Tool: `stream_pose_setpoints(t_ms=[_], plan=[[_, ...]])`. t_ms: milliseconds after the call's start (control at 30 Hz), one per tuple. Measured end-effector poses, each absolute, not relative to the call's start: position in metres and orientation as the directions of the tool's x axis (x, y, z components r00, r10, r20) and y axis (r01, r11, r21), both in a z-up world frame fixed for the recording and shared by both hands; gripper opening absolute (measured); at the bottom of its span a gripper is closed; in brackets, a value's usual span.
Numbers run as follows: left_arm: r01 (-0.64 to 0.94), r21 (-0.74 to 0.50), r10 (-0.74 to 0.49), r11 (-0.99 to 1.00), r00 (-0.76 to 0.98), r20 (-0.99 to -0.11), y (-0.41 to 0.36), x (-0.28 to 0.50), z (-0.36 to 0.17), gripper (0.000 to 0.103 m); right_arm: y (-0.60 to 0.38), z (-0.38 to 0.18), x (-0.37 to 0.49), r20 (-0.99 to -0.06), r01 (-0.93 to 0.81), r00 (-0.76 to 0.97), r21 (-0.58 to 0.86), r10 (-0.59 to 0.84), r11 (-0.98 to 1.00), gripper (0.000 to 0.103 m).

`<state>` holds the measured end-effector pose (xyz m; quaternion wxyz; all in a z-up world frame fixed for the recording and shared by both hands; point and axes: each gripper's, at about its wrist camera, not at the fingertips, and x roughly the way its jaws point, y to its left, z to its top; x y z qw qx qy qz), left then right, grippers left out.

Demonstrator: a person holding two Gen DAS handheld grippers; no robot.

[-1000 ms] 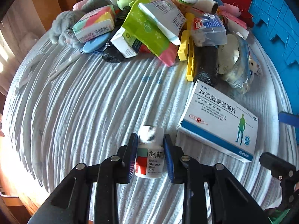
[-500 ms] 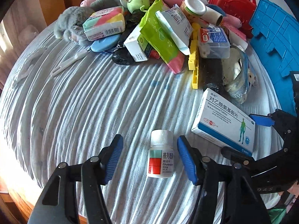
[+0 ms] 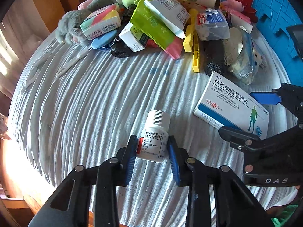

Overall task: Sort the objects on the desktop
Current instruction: 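Grasp the white paracetamol box with the right tool and lift it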

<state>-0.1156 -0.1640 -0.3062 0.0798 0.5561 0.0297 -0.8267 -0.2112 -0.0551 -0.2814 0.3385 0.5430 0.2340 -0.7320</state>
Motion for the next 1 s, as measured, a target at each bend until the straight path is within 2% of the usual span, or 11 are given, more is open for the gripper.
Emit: stream_pose_setpoints(t_ms=[100, 267, 300, 333, 367, 433, 533, 600, 667, 800, 1000], plan=[[0.155, 0.055, -0.114, -0.986, -0.404, -0.907, -0.152, -0.124, -0.295, 0.027, -0.059, -0.277, -0.204, -0.952, 0.753, -0.198, 0.006, -0.235, -0.658, 0.081], [0.132, 0.064, -0.120, -0.989, -0.482, -0.868, -0.141, -0.129, -0.264, 0.027, -0.050, -0.241, -0.198, -0.921, 0.727, -0.245, 0.032, -0.303, -0.686, 0.075], [0.132, 0.063, -0.121, -0.989, -0.497, -0.859, -0.138, -0.133, -0.257, 0.027, -0.048, -0.232, -0.197, -0.914, 0.722, -0.258, 0.034, -0.314, -0.691, 0.048], [0.127, 0.062, -0.119, -0.990, -0.515, -0.849, -0.137, -0.134, -0.249, 0.027, -0.046, -0.222, -0.196, -0.904, 0.717, -0.266, 0.046, -0.334, -0.695, 0.028], [0.120, 0.063, -0.118, -0.991, -0.532, -0.839, -0.137, -0.137, -0.243, 0.027, -0.042, -0.214, -0.197, -0.896, 0.703, -0.286, 0.045, -0.340, -0.710, 0.013], [0.106, 0.066, -0.114, -0.992, -0.561, -0.820, -0.137, -0.141, -0.230, 0.027, -0.020, -0.194, -0.187, -0.882, 0.685, -0.334, 0.015, -0.333, -0.728, 0.014], [0.085, 0.059, -0.097, -0.995, -0.569, -0.817, -0.140, -0.144, -0.225, 0.027, -0.018, -0.192, -0.195, -0.895, 0.651, -0.314, 0.039, -0.316, -0.758, 0.024], [0.076, 0.037, -0.073, -0.996, -0.553, -0.830, -0.143, -0.147, -0.232, 0.027, -0.002, -0.194, -0.197, -0.905, 0.621, -0.307, 0.043, -0.293, -0.783, 0.051], [0.068, 0.029, -0.061, -0.997, -0.539, -0.840, -0.140, -0.146, -0.243, 0.027, 0.001, -0.205, -0.197, -0.919, 0.602, -0.276, 0.063, -0.281, -0.796, 0.069], [0.057, 0.028, -0.053, -0.998, -0.502, -0.863, -0.136, -0.145, -0.269, 0.027, -0.007, -0.229, -0.191, -0.941, 0.634, -0.232, 0.046, -0.246, -0.772, 0.078], [0.055, 0.053, -0.073, -0.997, -0.470, -0.880, -0.133, -0.142, -0.291, 0.027, -0.026, -0.269, -0.198, -0.968, 0.678, -0.187, -0.003, -0.168, -0.735, 0.079]])
